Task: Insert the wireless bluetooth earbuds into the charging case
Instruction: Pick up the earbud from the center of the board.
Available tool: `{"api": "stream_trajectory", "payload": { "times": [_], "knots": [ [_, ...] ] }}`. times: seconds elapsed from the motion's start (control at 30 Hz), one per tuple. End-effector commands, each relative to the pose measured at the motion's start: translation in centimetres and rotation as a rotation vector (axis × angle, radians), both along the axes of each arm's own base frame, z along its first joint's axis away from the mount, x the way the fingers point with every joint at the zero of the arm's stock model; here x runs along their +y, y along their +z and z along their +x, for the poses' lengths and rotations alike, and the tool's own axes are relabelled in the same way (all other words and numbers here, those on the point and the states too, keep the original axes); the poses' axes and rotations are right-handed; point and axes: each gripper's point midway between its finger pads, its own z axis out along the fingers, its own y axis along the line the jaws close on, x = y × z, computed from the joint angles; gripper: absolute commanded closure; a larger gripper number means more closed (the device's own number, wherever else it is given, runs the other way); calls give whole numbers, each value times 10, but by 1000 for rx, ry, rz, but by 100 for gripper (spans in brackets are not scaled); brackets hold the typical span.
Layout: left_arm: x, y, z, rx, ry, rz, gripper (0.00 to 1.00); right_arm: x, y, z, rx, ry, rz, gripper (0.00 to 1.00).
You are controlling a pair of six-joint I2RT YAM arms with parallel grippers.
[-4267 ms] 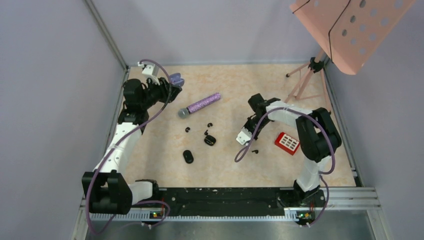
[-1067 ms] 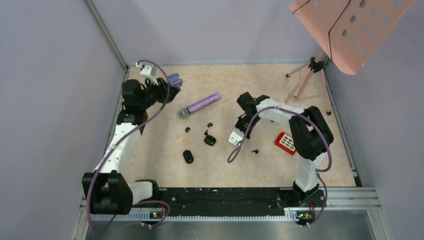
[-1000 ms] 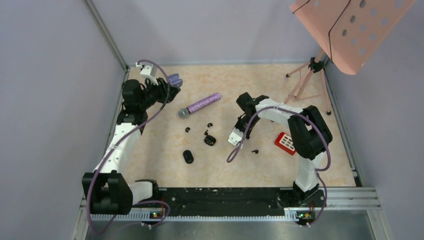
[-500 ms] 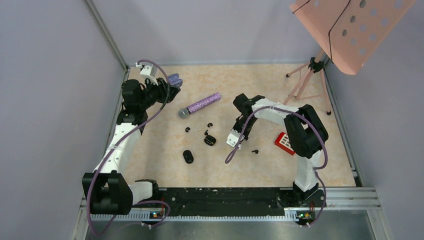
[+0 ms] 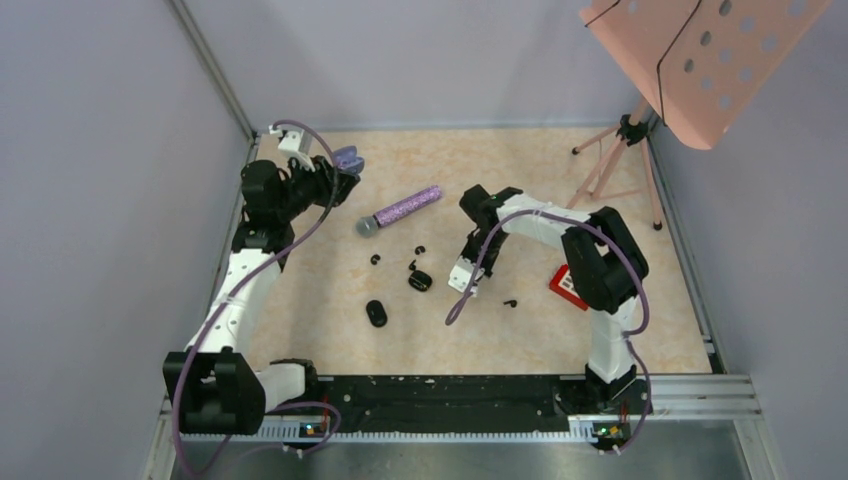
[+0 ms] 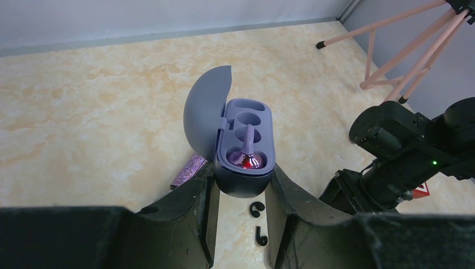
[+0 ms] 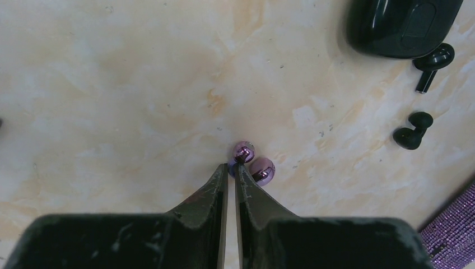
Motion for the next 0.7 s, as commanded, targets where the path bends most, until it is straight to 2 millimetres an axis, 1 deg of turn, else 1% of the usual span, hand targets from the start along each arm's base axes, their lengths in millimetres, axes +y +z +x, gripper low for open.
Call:
{"api": "stream_trajectory", "payload": {
  "times": [0.0,0.1,0.13,0.2,0.23,0.3,0.33,0.4,0.47,0.5,0.57,0.63,0.67],
  "knots": [
    [2,16,-5,-63,2,-1,100,3,-11,-1,-5,121,-61,93],
    [0,14,-6,-59,-6,-1,100,-1,-17,-1,16,71,-103,100],
    [0,14,-6,-60,-13,-1,100,-2,-18,-1,30,47,-119,100],
    [-4,11,-7,-67,-46,5,100,1,-9,-1,70,-35,-134,100],
    [-8,11,-8,-82,-80,14,100,5,0,0,94,-87,-133,100],
    [-14,11,-10,-116,-137,30,100,11,26,2,178,-248,-135,100],
    [-17,10,-9,-133,-162,37,100,14,52,5,227,-308,-119,100],
    [-21,7,-8,-173,-203,58,100,21,89,5,346,-446,-72,100],
    [-26,1,-5,-197,-262,82,100,24,120,9,439,-617,-25,100],
    [-30,0,-6,-215,-299,95,100,23,134,10,468,-670,10,100],
    [-35,-3,-5,-246,-368,115,100,21,157,4,521,-729,66,100],
    [-41,-6,-5,-284,-448,143,100,27,180,-3,606,-794,119,100],
    [-44,-9,-7,-307,-496,161,100,33,194,-7,677,-834,149,100]
  ]
}}
